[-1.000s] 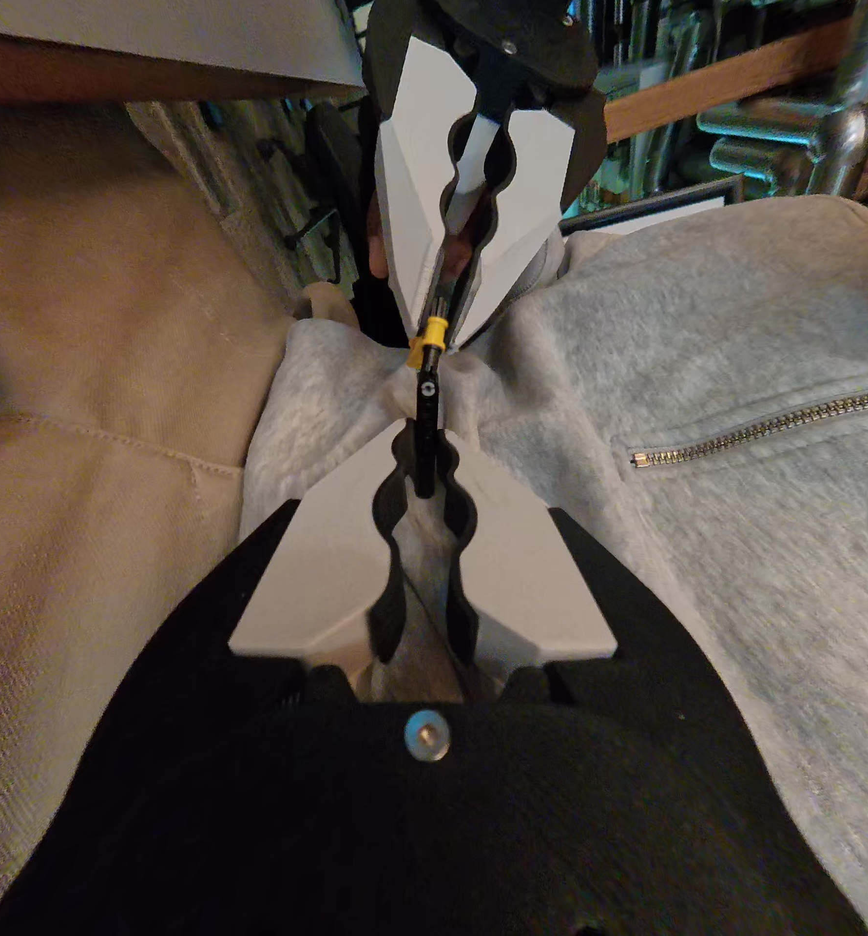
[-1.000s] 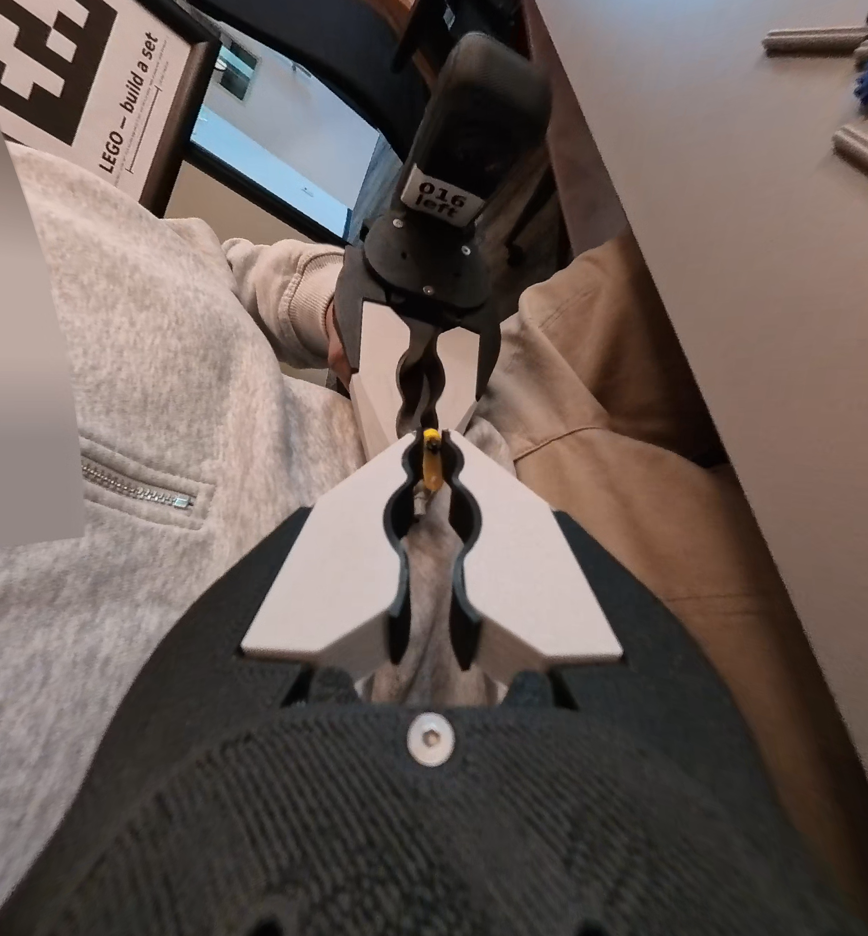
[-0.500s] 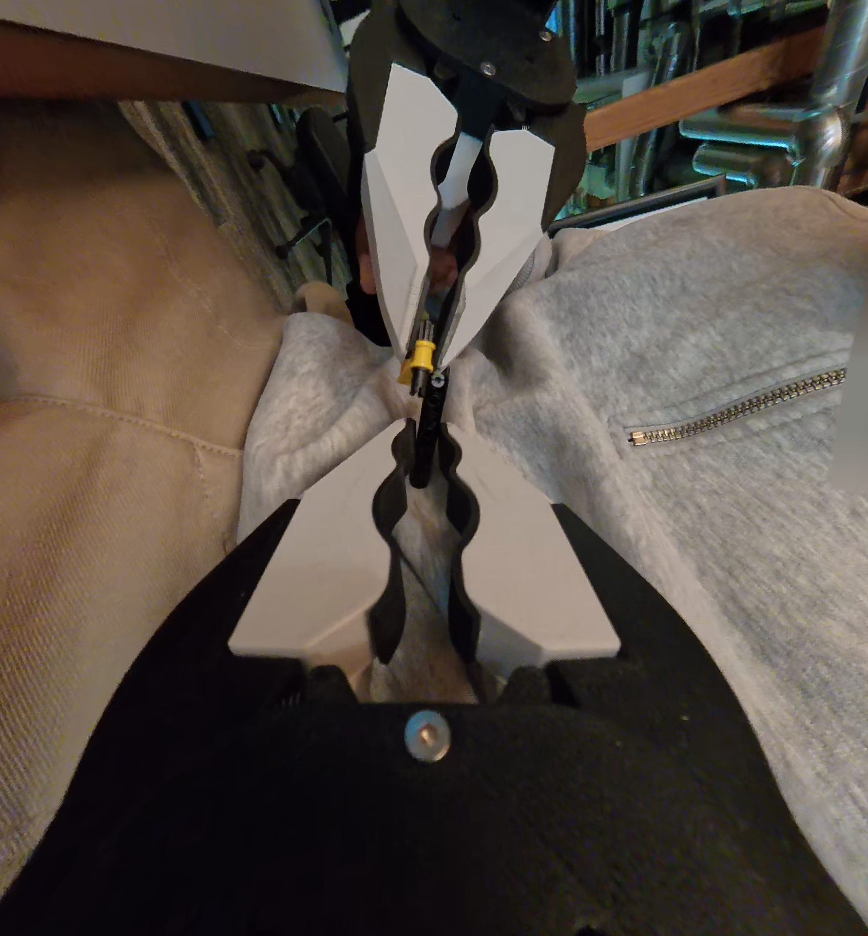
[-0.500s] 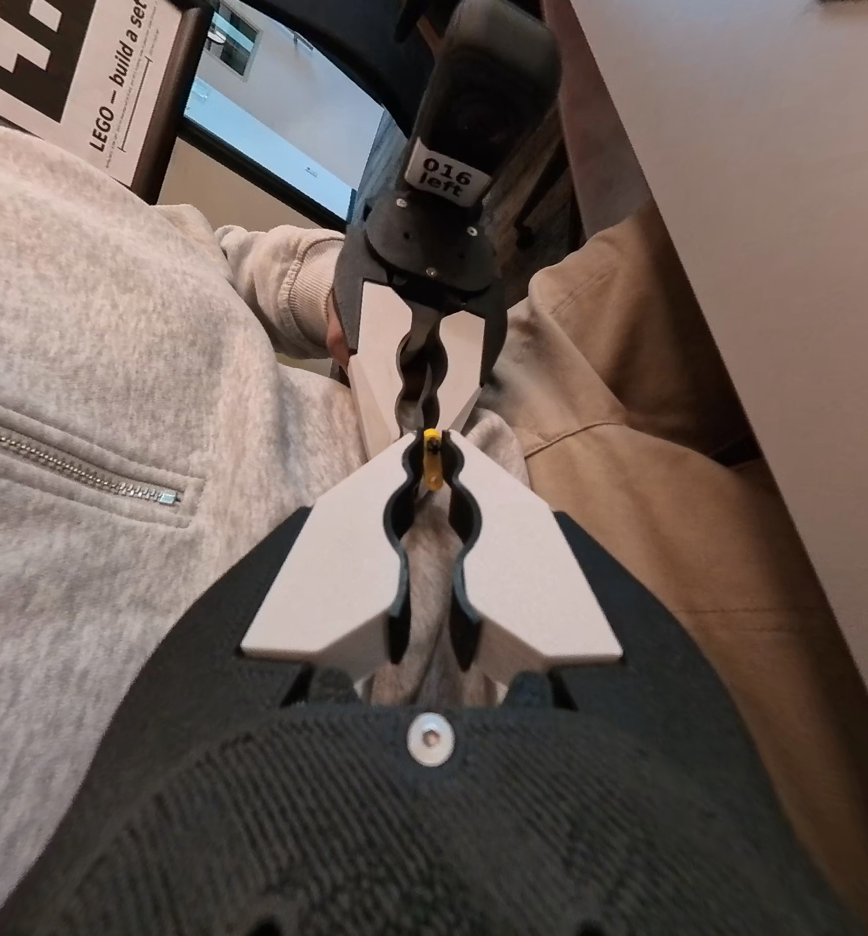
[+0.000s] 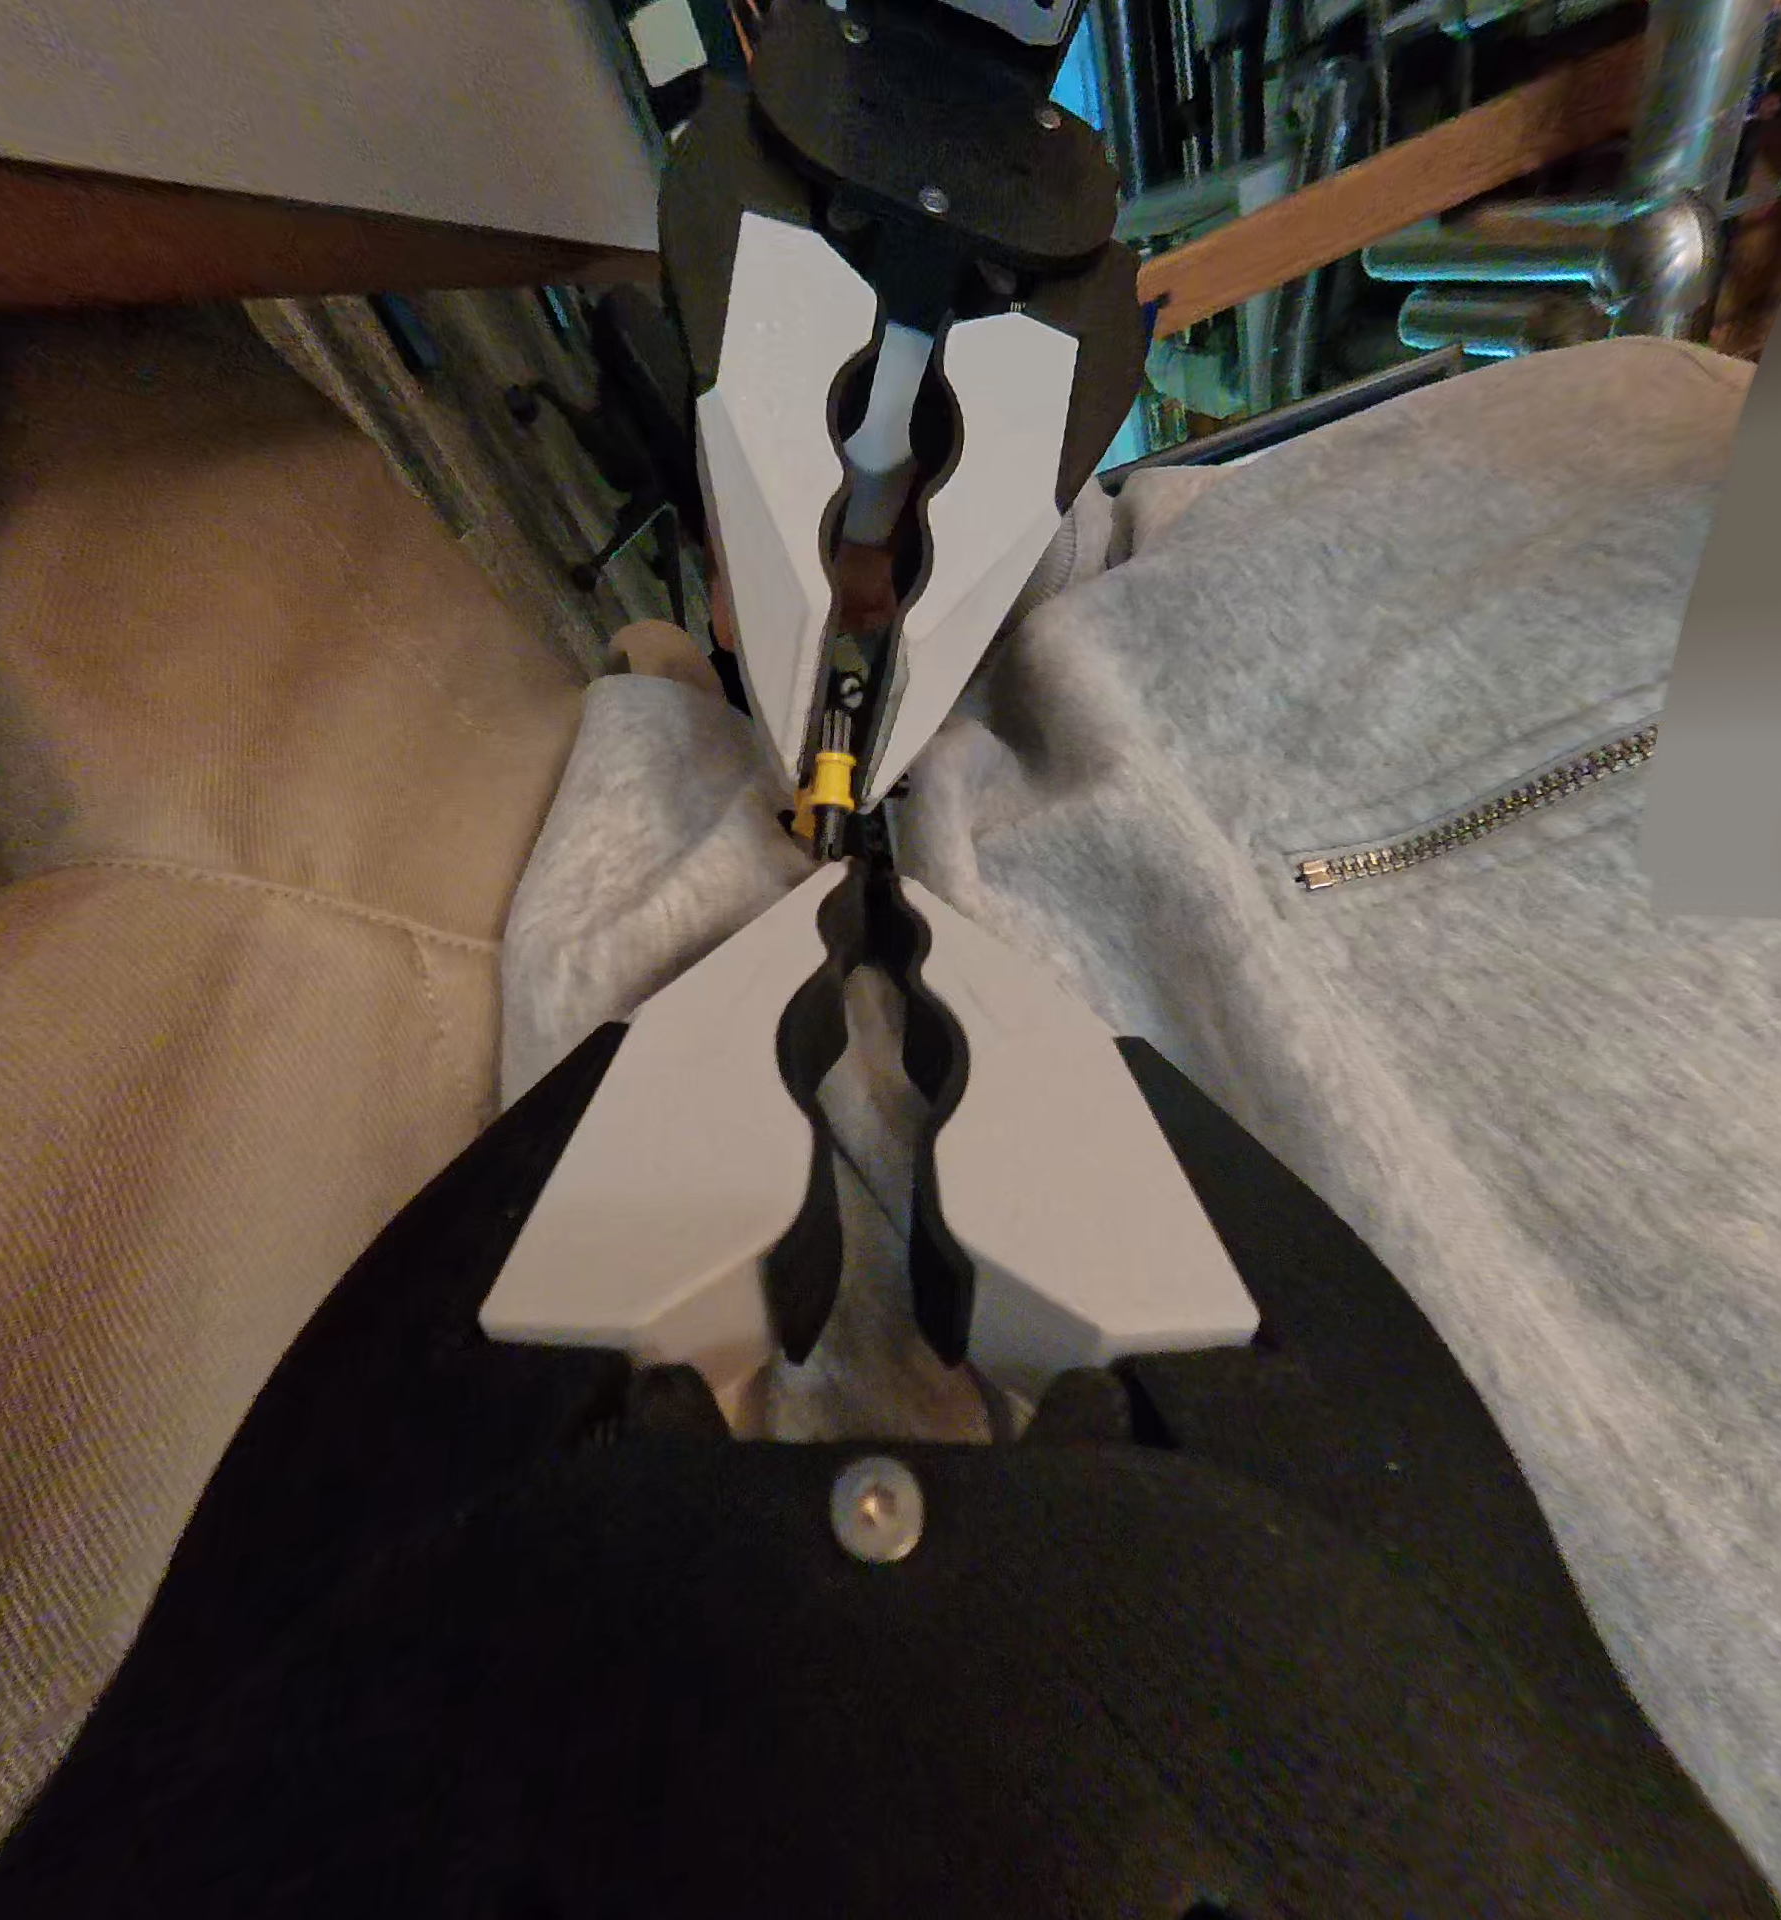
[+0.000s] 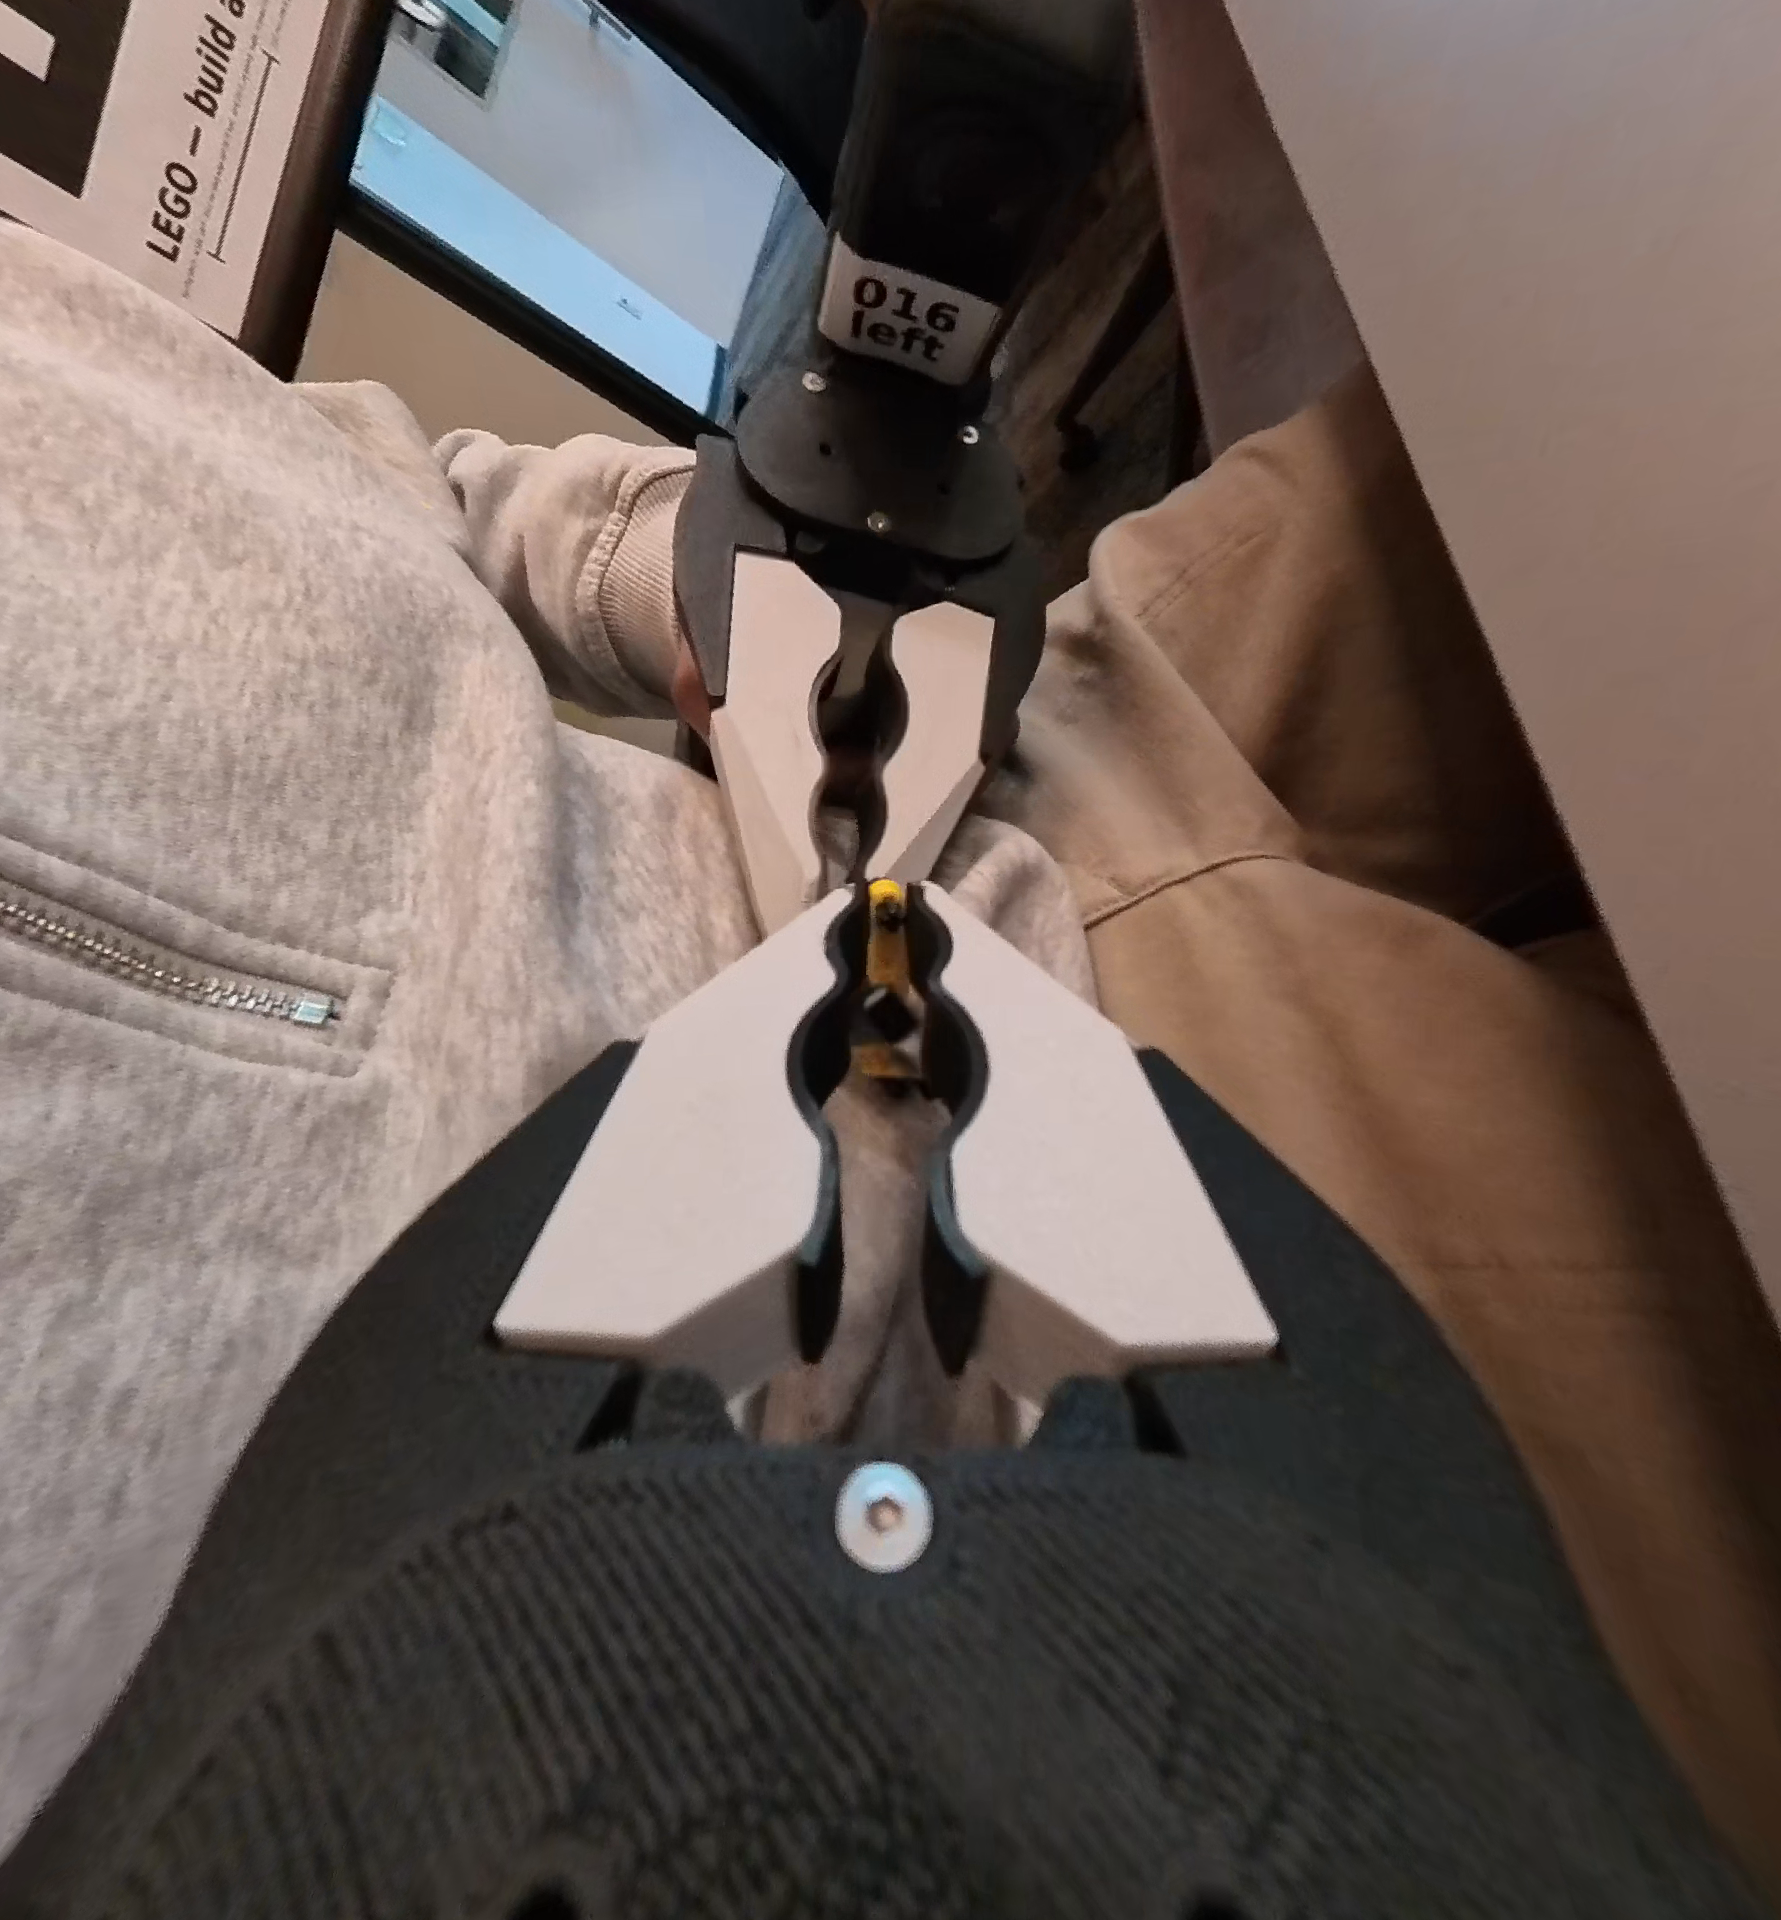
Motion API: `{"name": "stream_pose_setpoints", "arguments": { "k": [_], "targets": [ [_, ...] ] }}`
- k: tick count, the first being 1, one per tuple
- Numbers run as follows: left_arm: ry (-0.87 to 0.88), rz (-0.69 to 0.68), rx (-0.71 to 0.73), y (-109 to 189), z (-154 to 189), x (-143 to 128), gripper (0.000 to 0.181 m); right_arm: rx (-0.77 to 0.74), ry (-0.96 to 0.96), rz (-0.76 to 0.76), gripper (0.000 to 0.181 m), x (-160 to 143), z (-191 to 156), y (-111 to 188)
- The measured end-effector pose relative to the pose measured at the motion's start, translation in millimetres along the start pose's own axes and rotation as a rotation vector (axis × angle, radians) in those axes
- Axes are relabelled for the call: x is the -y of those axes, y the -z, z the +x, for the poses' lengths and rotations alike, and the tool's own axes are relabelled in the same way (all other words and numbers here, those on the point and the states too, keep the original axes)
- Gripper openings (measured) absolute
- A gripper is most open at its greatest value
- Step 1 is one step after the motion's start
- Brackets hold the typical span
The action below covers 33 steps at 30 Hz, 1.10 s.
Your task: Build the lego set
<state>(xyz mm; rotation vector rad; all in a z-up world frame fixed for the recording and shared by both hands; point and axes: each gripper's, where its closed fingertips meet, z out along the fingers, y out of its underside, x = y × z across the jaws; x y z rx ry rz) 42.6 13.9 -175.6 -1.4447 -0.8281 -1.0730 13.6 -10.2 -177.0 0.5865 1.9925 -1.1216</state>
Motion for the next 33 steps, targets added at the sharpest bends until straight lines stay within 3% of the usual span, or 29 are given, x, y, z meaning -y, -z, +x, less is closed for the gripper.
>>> {"name": "stream_pose_setpoints", "arguments": {
  "k": [6, 16, 28, 33],
  "targets": [
    [0.046, -0.020, 0.047, -1.5, -7.5, 0.6, 0.015, -0.012, -0.046, 0.041, 0.004, -3.3, 10.7, 0.3],
    [0.293, 0.011, -0.015, -2.9, -8.0, 7.6, 0.013, -0.053, -0.053, 0.077, 0.004, -4.6, 14.0, 3.0],
    [0.200, -0.063, 0.246, -6.7, -20.7, 3.9, 0.016, -0.131, -0.039, 0.056, 0.005, -8.6, 19.5, 3.9],
    [0.194, -0.074, 0.268, -3.1, -20.7, 3.1, 0.009, -0.133, -0.045, 0.052, 0.005, -12.3, 20.4, 4.8]
  ]
}}
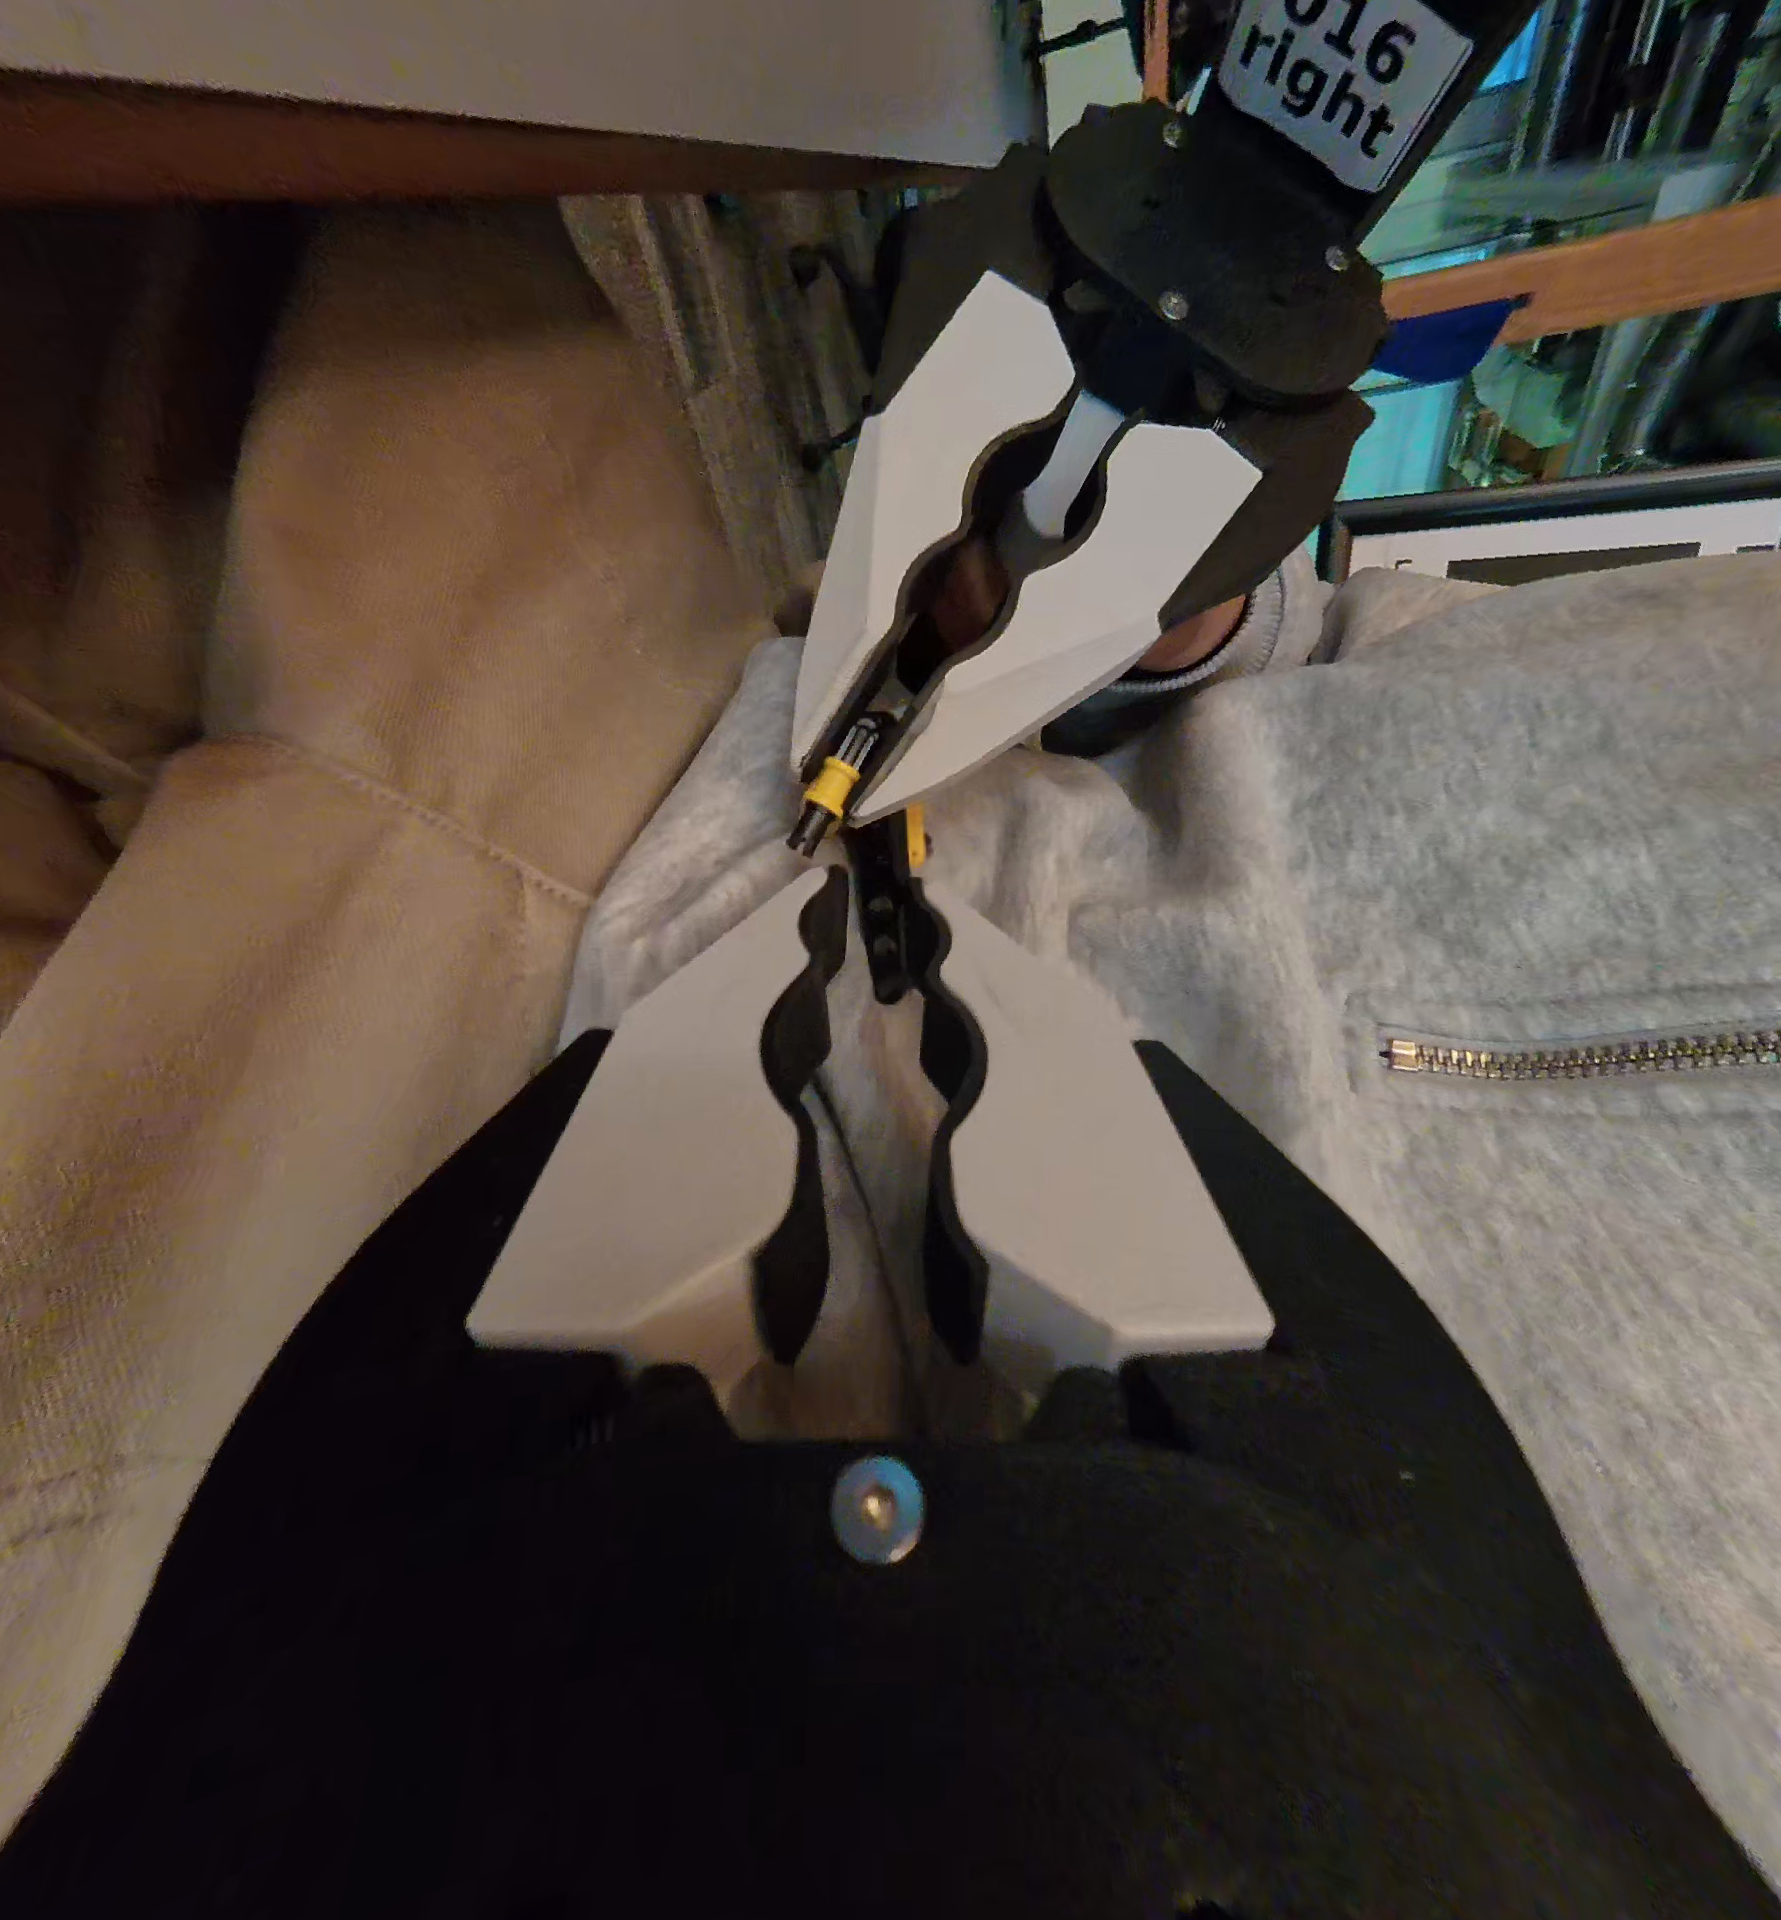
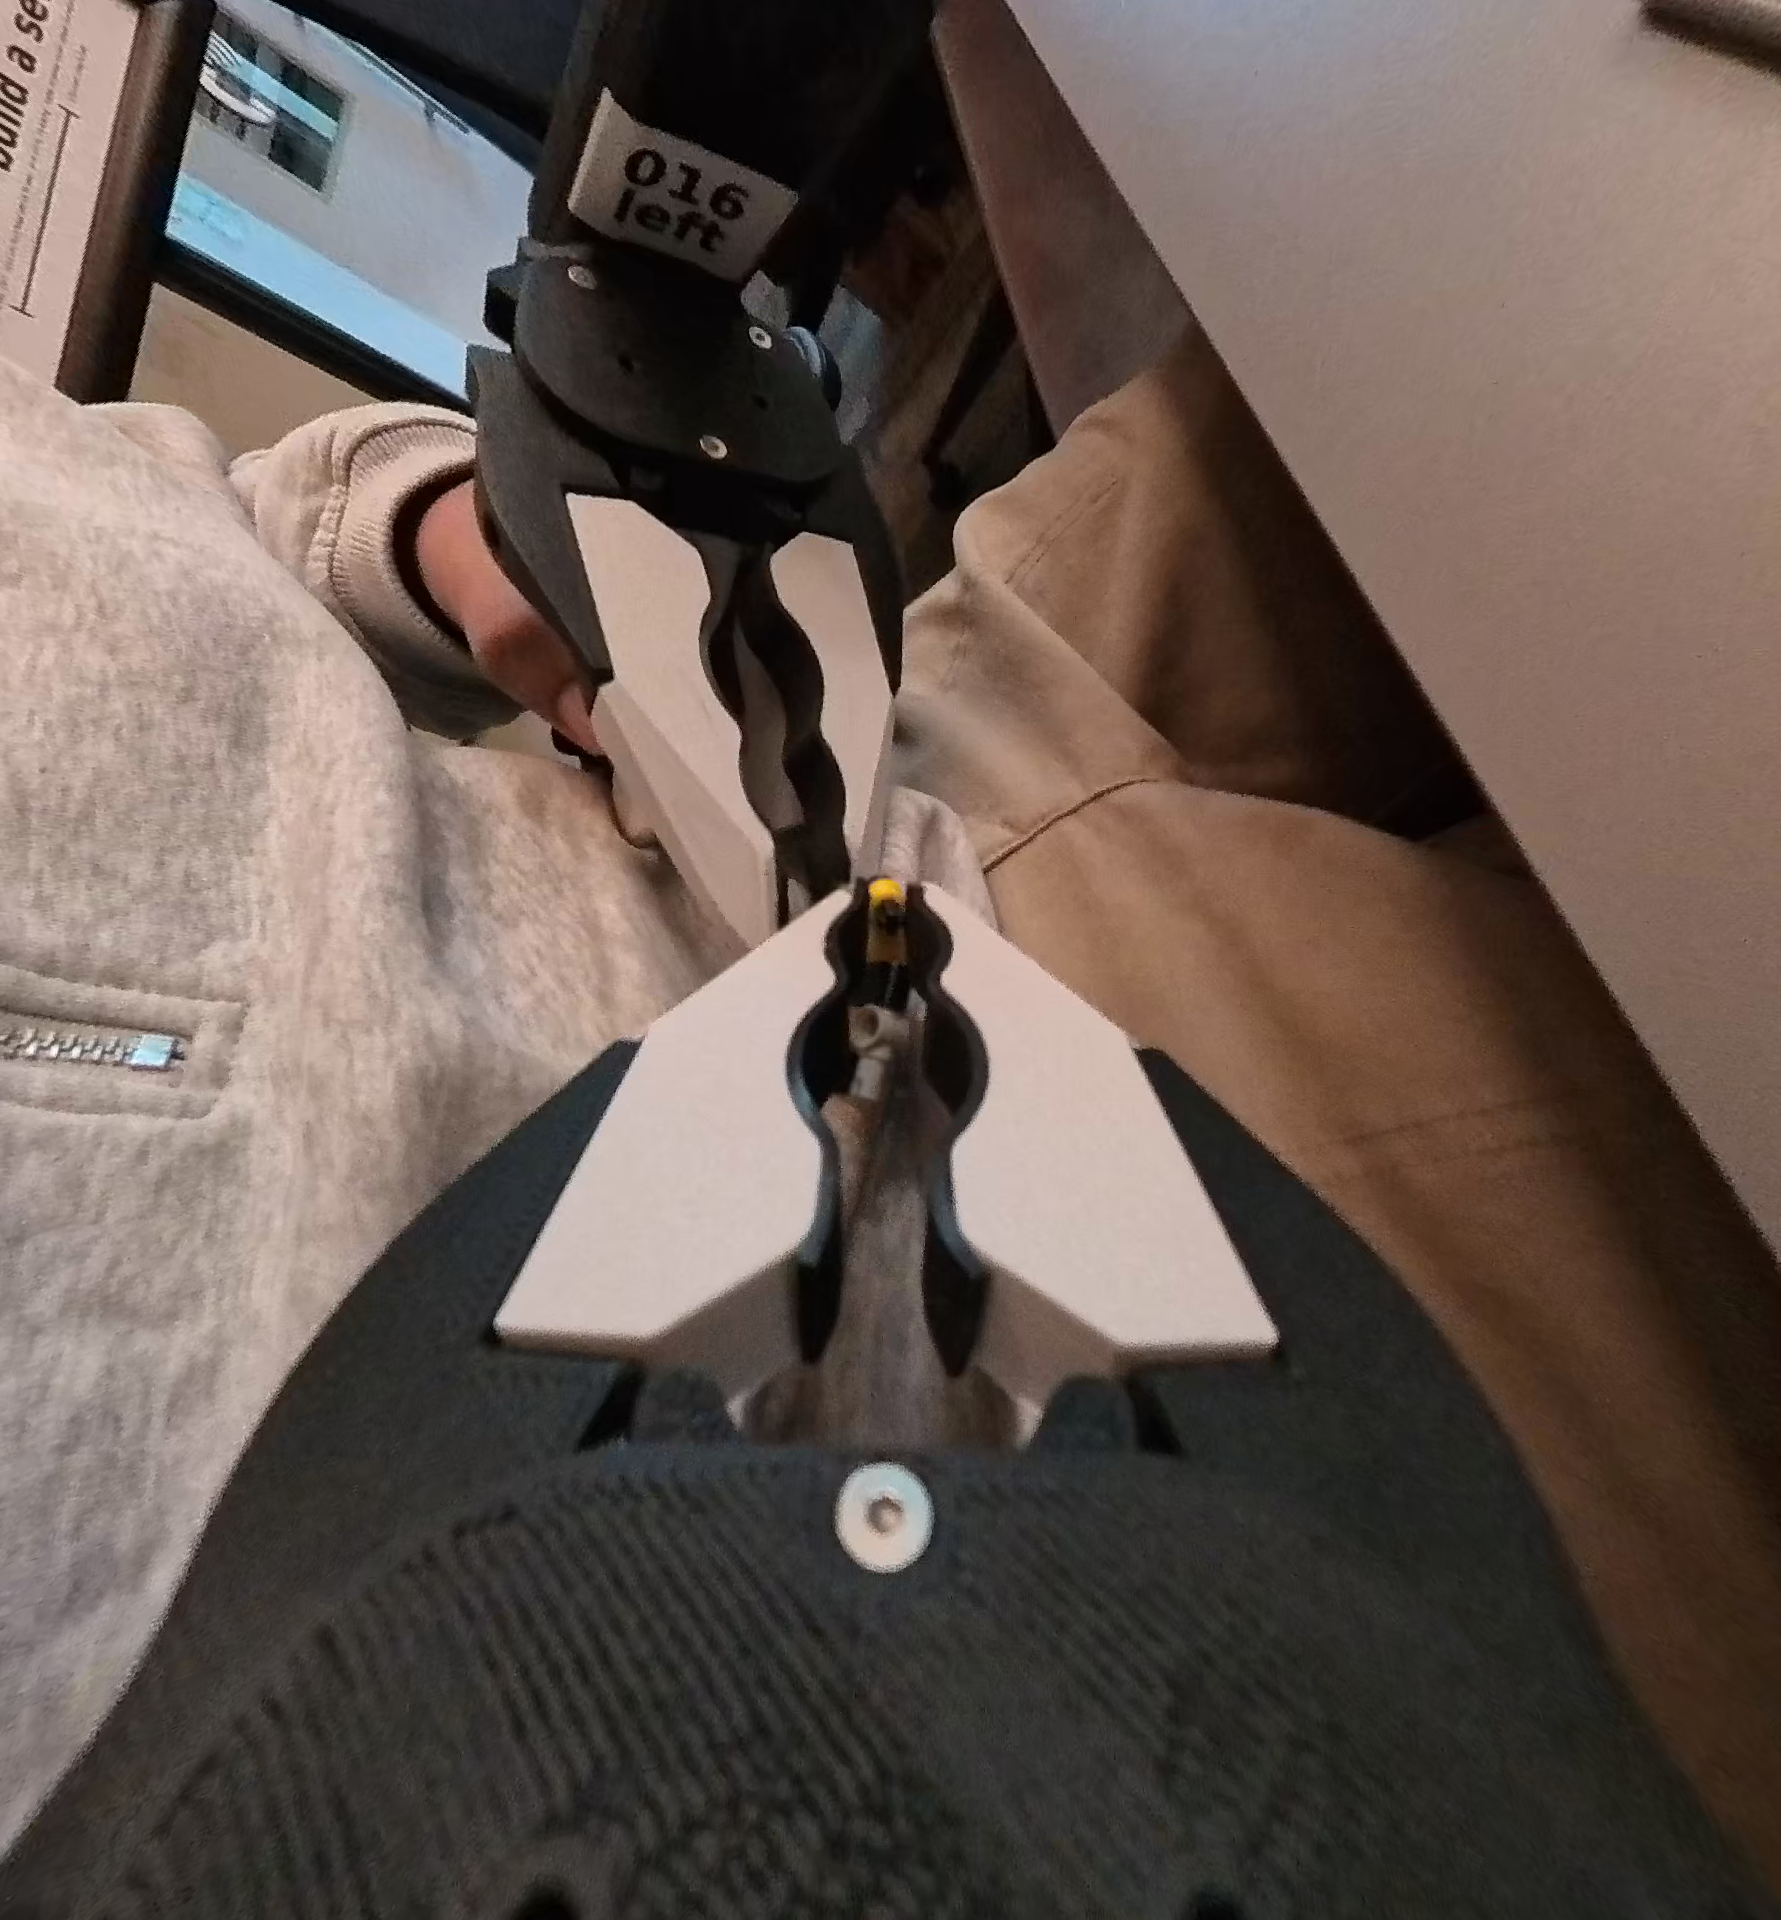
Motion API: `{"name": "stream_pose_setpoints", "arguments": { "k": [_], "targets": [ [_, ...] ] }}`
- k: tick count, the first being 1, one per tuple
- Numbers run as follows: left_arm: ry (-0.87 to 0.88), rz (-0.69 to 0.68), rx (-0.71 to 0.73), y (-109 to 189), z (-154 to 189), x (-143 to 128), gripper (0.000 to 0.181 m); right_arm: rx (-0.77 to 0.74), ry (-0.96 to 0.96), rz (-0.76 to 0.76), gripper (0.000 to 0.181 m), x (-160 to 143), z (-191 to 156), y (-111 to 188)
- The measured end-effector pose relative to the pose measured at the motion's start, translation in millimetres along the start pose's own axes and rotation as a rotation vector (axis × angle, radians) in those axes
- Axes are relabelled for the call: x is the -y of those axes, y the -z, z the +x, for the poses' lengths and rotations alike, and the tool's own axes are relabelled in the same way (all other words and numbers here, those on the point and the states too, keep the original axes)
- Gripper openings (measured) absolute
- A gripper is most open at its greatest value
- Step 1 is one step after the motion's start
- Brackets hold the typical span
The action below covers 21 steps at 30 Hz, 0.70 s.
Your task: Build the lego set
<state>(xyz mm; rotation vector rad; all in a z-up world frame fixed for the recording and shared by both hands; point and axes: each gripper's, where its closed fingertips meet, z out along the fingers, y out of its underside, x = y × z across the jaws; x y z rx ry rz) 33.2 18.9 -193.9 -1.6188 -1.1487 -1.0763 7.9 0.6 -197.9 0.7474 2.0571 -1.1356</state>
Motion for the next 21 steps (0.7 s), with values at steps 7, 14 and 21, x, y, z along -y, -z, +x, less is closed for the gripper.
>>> {"name": "stream_pose_setpoints", "arguments": {
  "k": [7, 14, 21],
  "targets": [
    [0.029, 0.000, -0.047, -2.8, 2.0, -0.4, 0.011, 0.019, -0.004, 0.021, 0.005, 0.8, -2.3, 0.9],
    [0.025, -0.031, -0.078, -5.3, 5.7, -2.3, 0.015, 0.054, 0.000, 0.067, 0.005, 4.0, -8.9, 5.8],
    [0.017, -0.047, -0.095, -7.9, 7.4, -0.5, 0.014, 0.055, -0.004, 0.078, 0.005, 2.6, -10.1, 6.1]
  ]
}}
